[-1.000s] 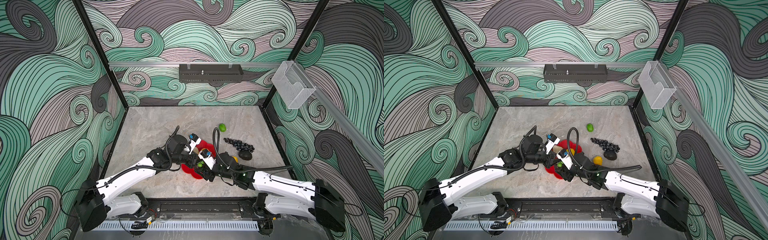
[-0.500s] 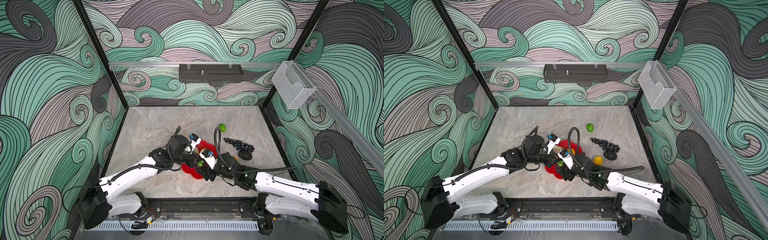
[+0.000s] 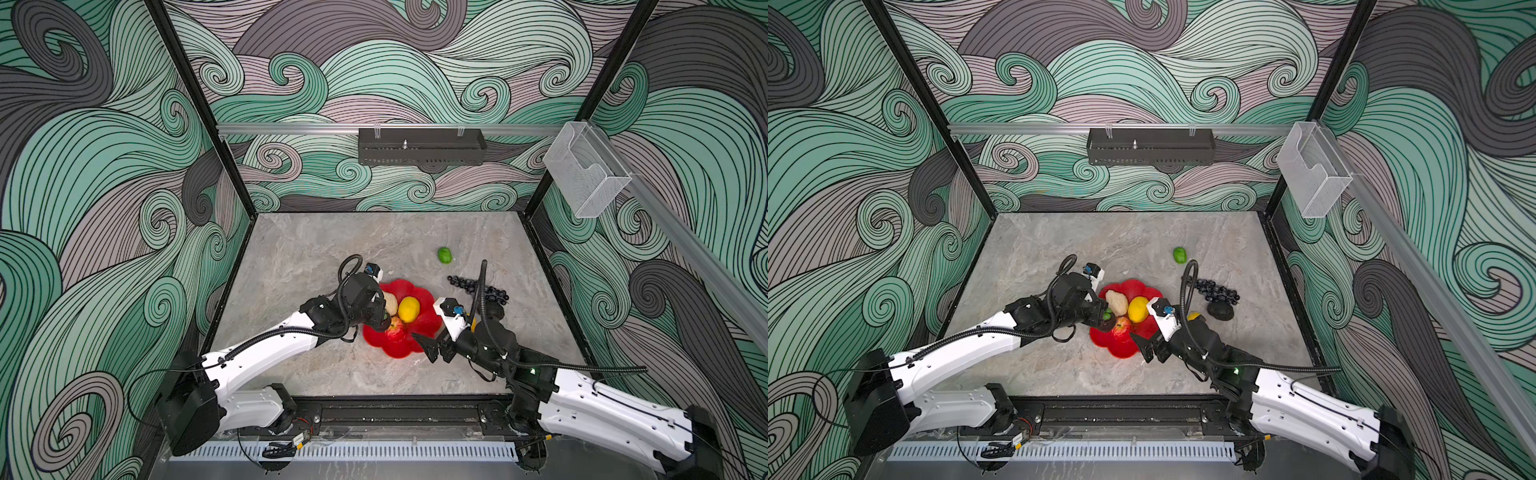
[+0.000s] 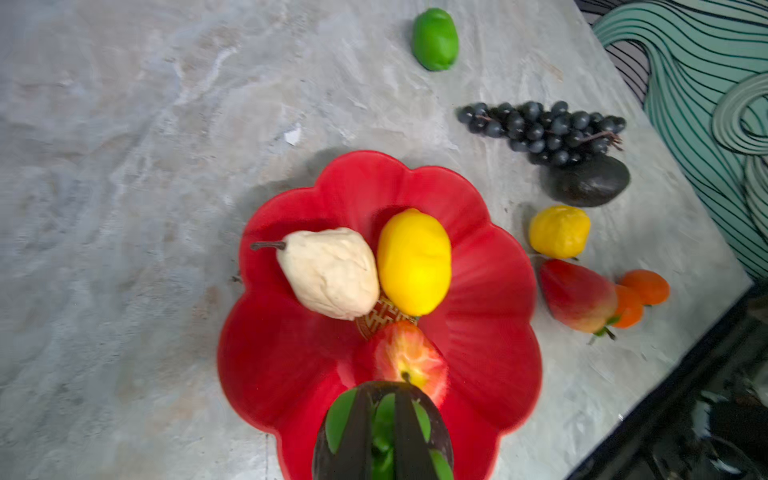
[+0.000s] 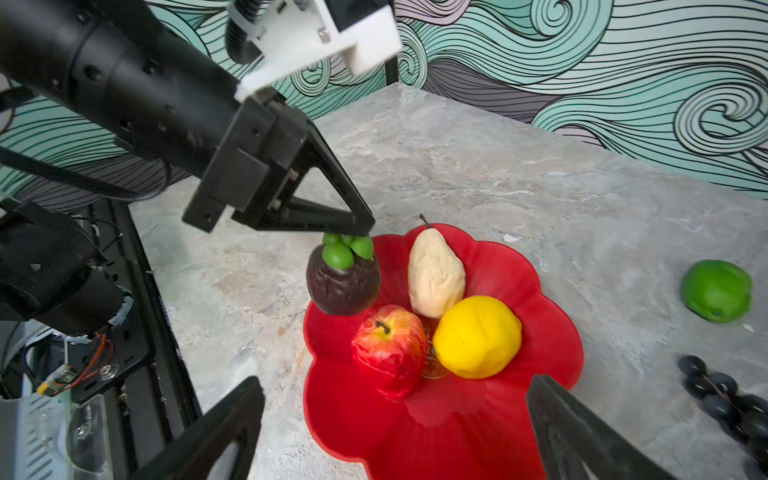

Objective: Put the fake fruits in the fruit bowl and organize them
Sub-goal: 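Grasp the mangosteen with the left gripper while the right gripper holds it, then lower the mangosteen into the bowl with the left gripper while the right withdraws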

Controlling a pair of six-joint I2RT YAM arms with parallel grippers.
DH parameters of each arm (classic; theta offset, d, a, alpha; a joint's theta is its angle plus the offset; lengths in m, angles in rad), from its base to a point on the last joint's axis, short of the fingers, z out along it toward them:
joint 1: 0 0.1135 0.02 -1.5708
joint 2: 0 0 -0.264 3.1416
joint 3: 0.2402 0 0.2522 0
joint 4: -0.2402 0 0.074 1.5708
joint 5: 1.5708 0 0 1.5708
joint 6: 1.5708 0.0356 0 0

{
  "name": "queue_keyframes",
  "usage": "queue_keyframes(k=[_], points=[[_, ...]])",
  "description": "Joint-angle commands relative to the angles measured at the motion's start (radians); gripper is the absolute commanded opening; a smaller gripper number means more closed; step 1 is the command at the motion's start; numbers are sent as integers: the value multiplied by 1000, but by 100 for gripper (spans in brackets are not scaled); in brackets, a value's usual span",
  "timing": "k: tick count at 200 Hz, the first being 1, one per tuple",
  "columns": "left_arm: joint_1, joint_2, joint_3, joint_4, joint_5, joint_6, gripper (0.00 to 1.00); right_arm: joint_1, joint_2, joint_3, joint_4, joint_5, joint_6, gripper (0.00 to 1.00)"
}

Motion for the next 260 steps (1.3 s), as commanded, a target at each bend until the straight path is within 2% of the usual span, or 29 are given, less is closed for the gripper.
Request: queue_keyframes(k=[1, 66, 164, 260], points=[[-2, 20, 24, -6, -162, -27, 0, -4, -29, -37, -21, 68, 32, 99], [-2, 115, 32, 20, -192, -71, 0, -7, -13, -48, -11, 70, 41, 99], [-3, 215, 13, 72, -145, -89, 0, -12, -10, -52, -3, 66, 43, 99], [-11, 224, -70, 213, -130, -116, 0, -16, -6, -62, 4, 59, 49, 99]])
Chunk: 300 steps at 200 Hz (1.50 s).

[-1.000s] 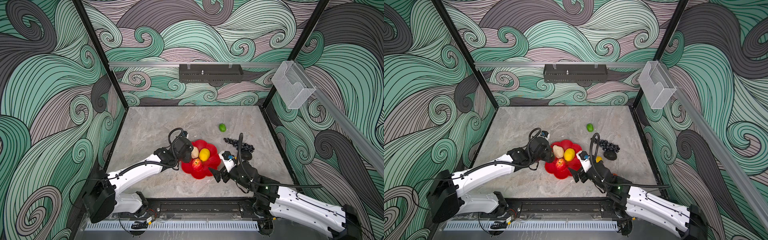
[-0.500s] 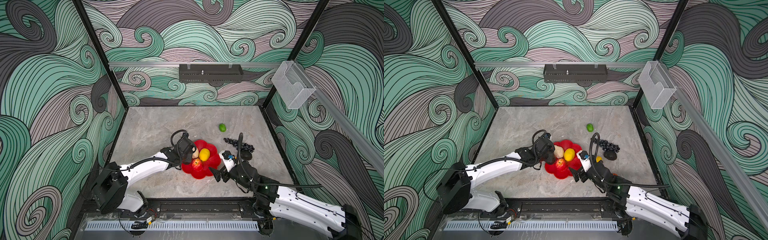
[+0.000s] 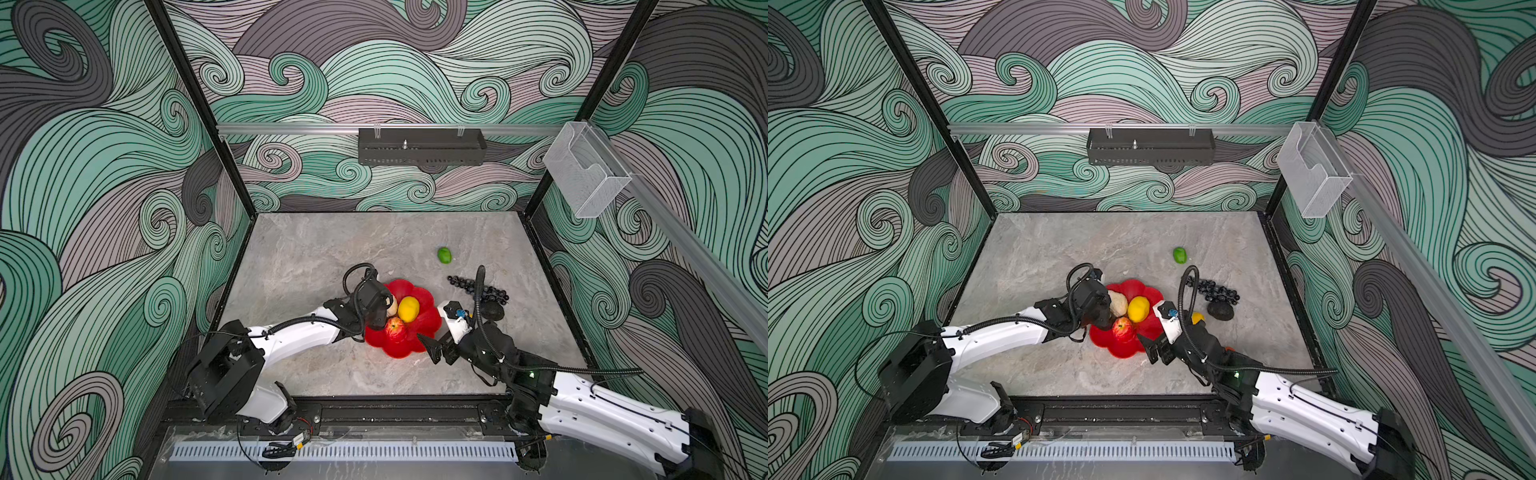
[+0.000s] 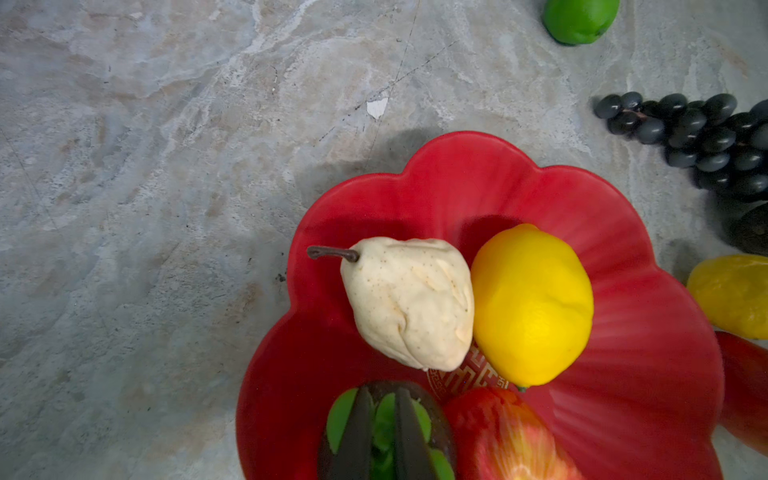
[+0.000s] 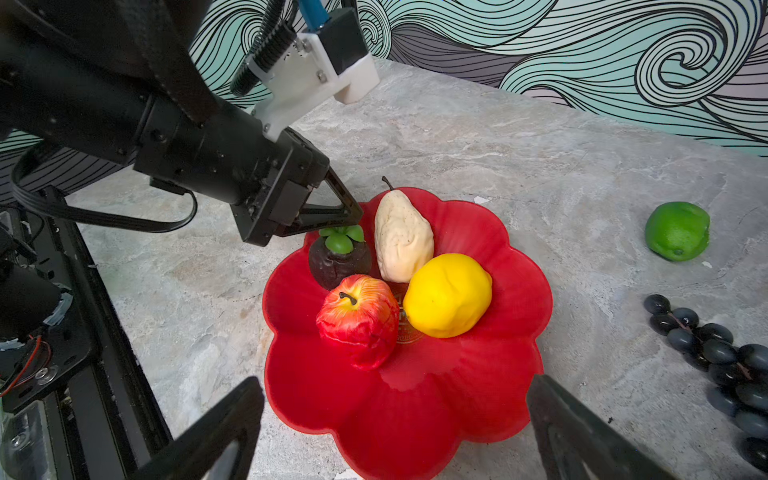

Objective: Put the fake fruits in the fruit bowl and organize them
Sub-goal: 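Lower the mangosteen into the bowl with the left gripper while the right withdraws, then open the left gripper and withdraw from the bowl, then move the right gripper over the dark avocado beside the grapes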

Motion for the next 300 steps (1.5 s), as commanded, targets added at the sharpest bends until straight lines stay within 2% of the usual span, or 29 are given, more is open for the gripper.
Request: queue_keyframes(k=[1, 18, 71, 115, 152, 195, 217, 250, 268, 300], points=[[-9, 14, -6, 45, 4, -14, 0, -5, 0, -14, 21, 3, 8, 99], [-9, 13, -8, 46, 4, -14, 0, -7, 0, -15, 22, 4, 8, 99], [-18, -2, -11, 44, 16, -1, 10, -9, -15, -15, 22, 7, 11, 99], [-21, -9, -8, 32, 19, 6, 22, -10, -19, -13, 17, 11, 14, 99], [-21, -11, -11, 25, 8, 7, 23, -11, -20, -9, 10, 17, 17, 99], [-21, -97, -20, 8, -21, 11, 24, -37, -12, 34, -59, 39, 52, 99], [-21, -163, -37, -7, -48, 13, 29, -98, -3, 76, -132, 35, 87, 99], [-19, -318, -112, -13, -124, 9, 50, -230, 36, 158, -277, 13, 156, 99], [-14, -419, -172, -4, -177, 11, 56, -311, 68, 198, -365, 17, 206, 99], [3, -604, -297, 33, -254, 37, 67, -456, 123, 223, -425, -48, 234, 99]])
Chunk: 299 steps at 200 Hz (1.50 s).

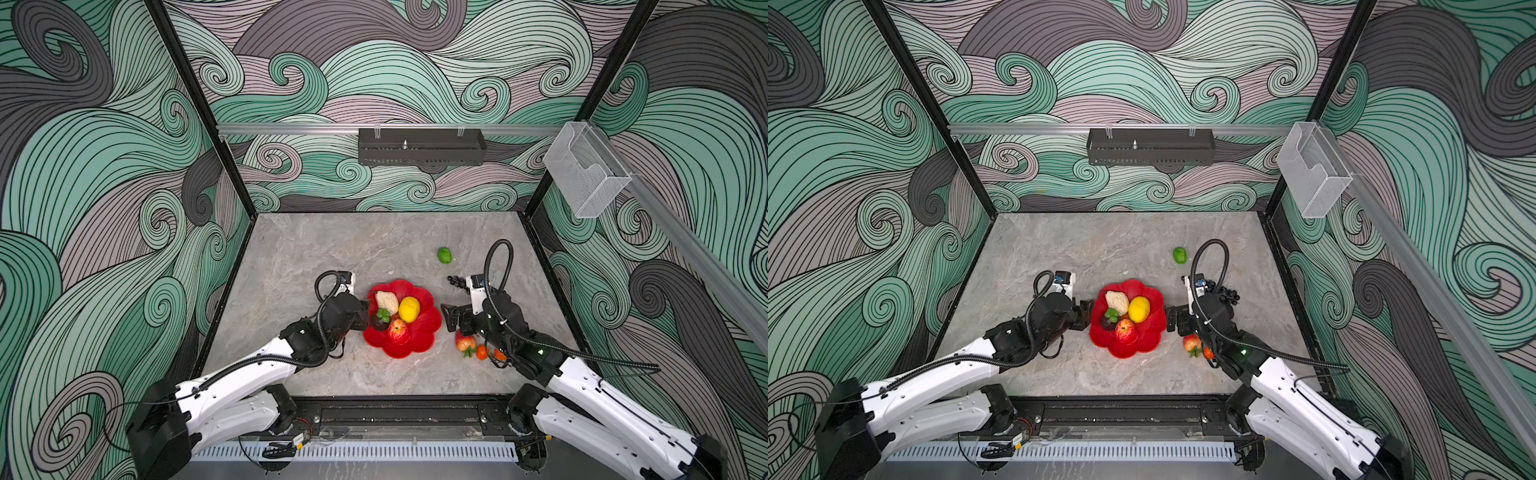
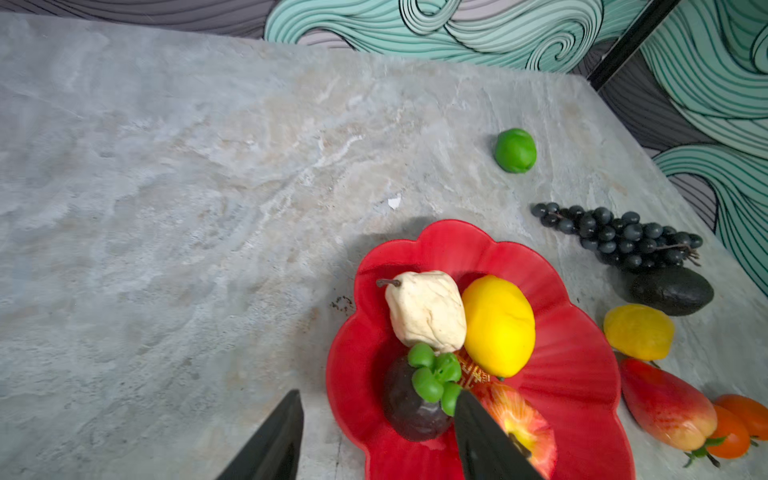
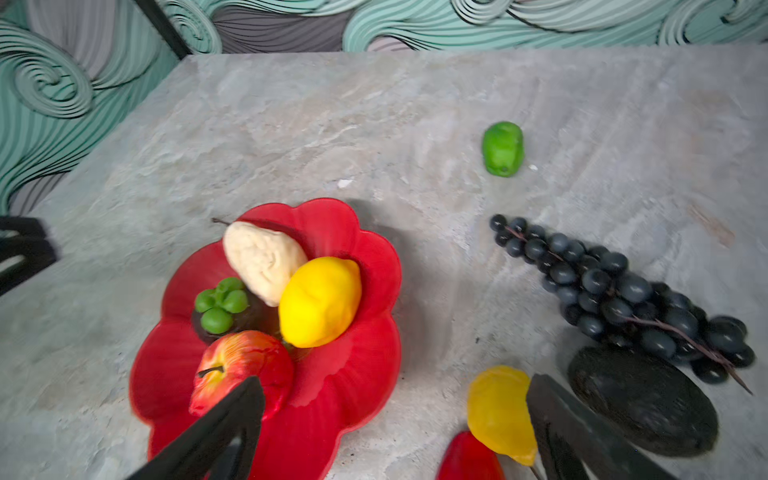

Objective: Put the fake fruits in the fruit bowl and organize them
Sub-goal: 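Move the right gripper over the dark avocado beside the grapes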

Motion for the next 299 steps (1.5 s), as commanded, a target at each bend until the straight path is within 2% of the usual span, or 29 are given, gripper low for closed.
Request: queue_keyframes(k=[1, 25, 61, 88, 108, 161, 178, 216, 271, 299], points=[[13, -114, -71, 14, -106, 20, 67, -84, 35, 28, -115, -42, 55, 99], [25, -261, -159, 12, -146, 18, 84, -197, 76, 37, -137, -70, 76, 99], [31, -447, -261, 25, -132, 23, 96, -398, 122, 20, -125, -109, 127, 99], [36, -510, -289, 20, -113, 20, 99, -526, 196, 20, -91, -200, 122, 99], [39, -520, -299, 28, -77, 34, 99, -577, 253, 19, -60, -256, 131, 99], [45, -526, -311, 44, -53, 45, 99, -591, 408, 35, 17, -293, 131, 99], [46, -535, -316, 46, -50, 45, 99, -591, 457, 64, -9, -296, 107, 99], [51, -555, -327, 47, -46, 44, 99, -584, 487, 66, -12, -322, 103, 99], [61, -541, -325, 50, -34, 40, 99, -597, 405, 69, -94, -107, 127, 99], [64, -543, -325, 50, -31, 40, 99, -599, 432, 85, -45, -142, 139, 99]])
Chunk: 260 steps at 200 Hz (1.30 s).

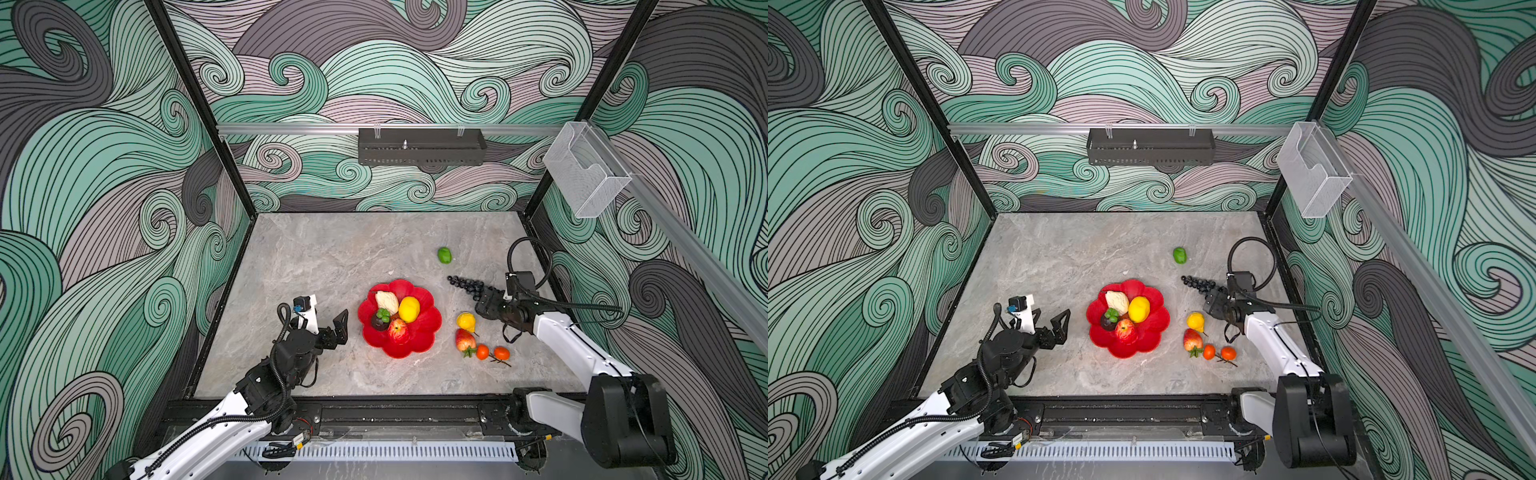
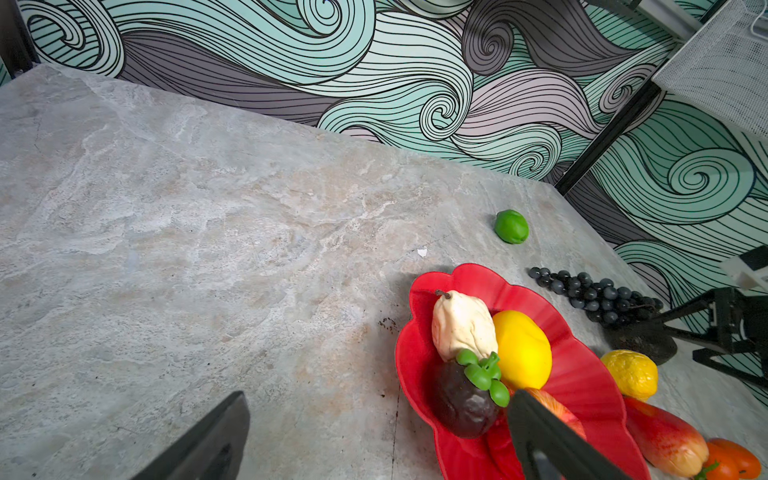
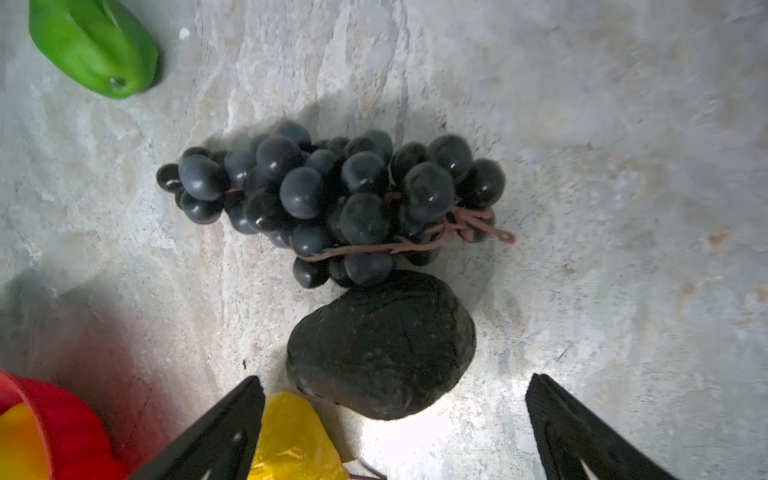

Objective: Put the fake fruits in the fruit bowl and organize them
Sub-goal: 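Move the right gripper over the dark avocado beside the grapes, then lower the right gripper onto the avocado and grasp it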

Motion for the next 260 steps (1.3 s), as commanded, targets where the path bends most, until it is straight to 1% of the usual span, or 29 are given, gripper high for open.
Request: queue_keyframes(k=[1, 27, 30, 53, 93, 124, 137, 155, 175, 198, 207, 245, 260], points=[[8, 4, -1, 14, 6, 4, 99, -6, 26, 29, 21, 24, 23, 99], [10, 2, -1, 14, 9, 6, 99, -7, 137, 67, 36, -10, 41, 99], [11, 1, -1, 13, 9, 6, 99, -7, 148, 70, 58, -16, 42, 99], [12, -12, -7, 10, 9, 4, 99, -5, 183, 71, 95, -79, 52, 99], [17, -12, -11, 14, 13, 0, 99, 41, 153, 42, 65, -147, 49, 99], [23, 24, 0, 23, 20, -1, 99, 115, 91, 7, 46, -178, 67, 96], [25, 40, 6, 27, 22, -1, 99, 148, 78, 5, 5, -183, 75, 95], [25, 57, 11, 29, 27, -1, 99, 175, 57, -1, -6, -189, 79, 92], [28, 58, 12, 29, 28, -3, 99, 177, 47, 6, -22, -157, 54, 86], [29, 40, 6, 25, 27, -2, 99, 176, 62, 34, -56, -39, 11, 84], [29, 32, 3, 23, 28, -3, 99, 172, 79, 51, -72, -15, -3, 84], [32, 10, -5, 17, 28, -3, 99, 154, 133, 82, -47, 3, -6, 85], [32, 9, -3, 15, 28, -5, 99, 140, 167, 92, -30, -11, -8, 85]])
